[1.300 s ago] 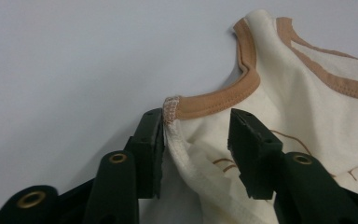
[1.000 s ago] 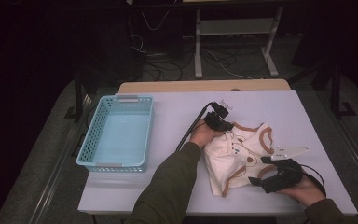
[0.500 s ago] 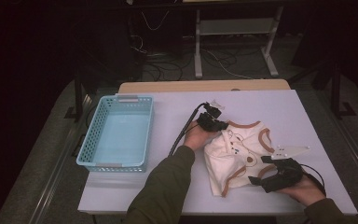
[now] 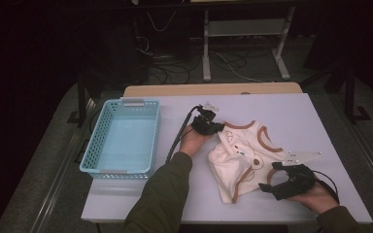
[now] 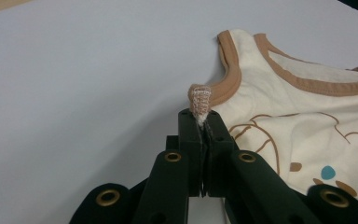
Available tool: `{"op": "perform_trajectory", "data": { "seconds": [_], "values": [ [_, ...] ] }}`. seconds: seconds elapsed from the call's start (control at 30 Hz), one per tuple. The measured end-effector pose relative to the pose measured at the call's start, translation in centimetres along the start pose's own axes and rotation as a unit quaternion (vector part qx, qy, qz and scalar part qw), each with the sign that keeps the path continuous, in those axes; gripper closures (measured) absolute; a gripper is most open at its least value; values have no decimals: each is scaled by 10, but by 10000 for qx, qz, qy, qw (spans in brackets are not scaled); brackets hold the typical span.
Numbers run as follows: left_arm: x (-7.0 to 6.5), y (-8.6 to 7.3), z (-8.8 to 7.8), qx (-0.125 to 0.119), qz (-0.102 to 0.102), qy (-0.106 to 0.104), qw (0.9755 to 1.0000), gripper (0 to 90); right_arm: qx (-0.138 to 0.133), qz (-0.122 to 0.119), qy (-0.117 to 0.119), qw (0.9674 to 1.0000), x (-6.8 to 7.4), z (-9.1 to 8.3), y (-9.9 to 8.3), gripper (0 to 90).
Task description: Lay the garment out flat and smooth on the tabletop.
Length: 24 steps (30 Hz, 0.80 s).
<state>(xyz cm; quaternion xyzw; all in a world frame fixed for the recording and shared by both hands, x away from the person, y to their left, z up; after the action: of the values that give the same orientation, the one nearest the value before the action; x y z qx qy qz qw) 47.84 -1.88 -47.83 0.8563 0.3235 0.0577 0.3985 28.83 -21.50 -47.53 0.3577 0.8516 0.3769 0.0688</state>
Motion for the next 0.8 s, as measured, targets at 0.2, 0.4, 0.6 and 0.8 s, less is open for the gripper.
{"op": "perform_trajectory", "data": {
  "seconds": [0.2,0.4,0.6,0.8],
  "values": [
    [17,-7,-10,-93,-248,222,9994,871,-4,-5,-4,10000,0,0,0,52],
    [31,-16,-20,-180,-477,465,9976,871,3,-17,-6,10000,0,0,0,52],
    [39,-23,-24,-185,-607,579,9963,858,23,0,-3,10000,0,2,1,52],
    [36,-20,-28,-270,-636,595,9958,679,41,-17,13,10000,0,2,0,52]
  ]
}}
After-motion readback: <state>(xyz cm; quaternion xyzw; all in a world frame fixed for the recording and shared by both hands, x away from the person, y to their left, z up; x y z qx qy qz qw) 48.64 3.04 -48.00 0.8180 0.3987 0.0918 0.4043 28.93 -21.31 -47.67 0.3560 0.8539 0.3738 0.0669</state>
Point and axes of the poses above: each handheld gripper's, and its own axes: z roughly forward along the jaws, y roughly out of its top, x roughly to its left, the point moved 7 cm from there along z, roughly forward along the jaws, and after that the axes turned 3 degrees about x, right-handed, at the moved point
